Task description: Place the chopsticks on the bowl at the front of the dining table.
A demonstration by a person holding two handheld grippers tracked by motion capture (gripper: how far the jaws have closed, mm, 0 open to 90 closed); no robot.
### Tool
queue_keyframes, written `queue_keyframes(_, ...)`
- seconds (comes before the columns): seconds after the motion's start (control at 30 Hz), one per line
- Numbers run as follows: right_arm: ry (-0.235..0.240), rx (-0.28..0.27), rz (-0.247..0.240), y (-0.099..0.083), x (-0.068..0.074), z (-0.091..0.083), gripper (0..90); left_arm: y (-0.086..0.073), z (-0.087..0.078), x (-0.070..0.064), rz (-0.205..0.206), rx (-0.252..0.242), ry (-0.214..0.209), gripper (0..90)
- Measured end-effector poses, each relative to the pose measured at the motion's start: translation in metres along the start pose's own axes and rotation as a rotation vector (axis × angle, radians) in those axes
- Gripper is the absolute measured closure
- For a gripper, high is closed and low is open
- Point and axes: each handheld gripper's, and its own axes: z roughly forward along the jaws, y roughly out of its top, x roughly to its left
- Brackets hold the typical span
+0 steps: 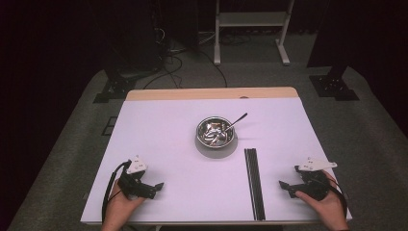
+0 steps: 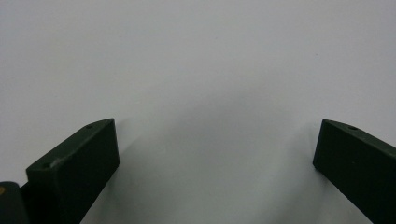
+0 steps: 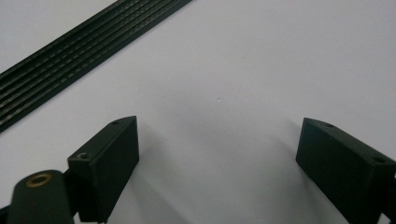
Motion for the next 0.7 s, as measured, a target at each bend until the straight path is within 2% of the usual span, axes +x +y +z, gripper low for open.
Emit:
queue_keyframes(0.27, 0.000, -0.001, -0.001, 0.0001, -0.0002, -0.0002, 11.8, 0.0001, 0.0001, 0.0002, -0.001, 0.000, -0.002, 0.0)
queue_keyframes(0.43, 0.002, -0.006, 0.023, 0.0006, -0.0007, -0.0010, 12.4, 0.0001, 0.0000, 0.0003, 0.000, 0.000, -0.002, 0.0)
queue_keyframes(0.7, -0.008, -0.014, 0.018, 0.0039, -0.0008, -0.0017, 12.8, 0.0003, 0.0003, 0.0005, -0.001, 0.000, -0.004, 0.0)
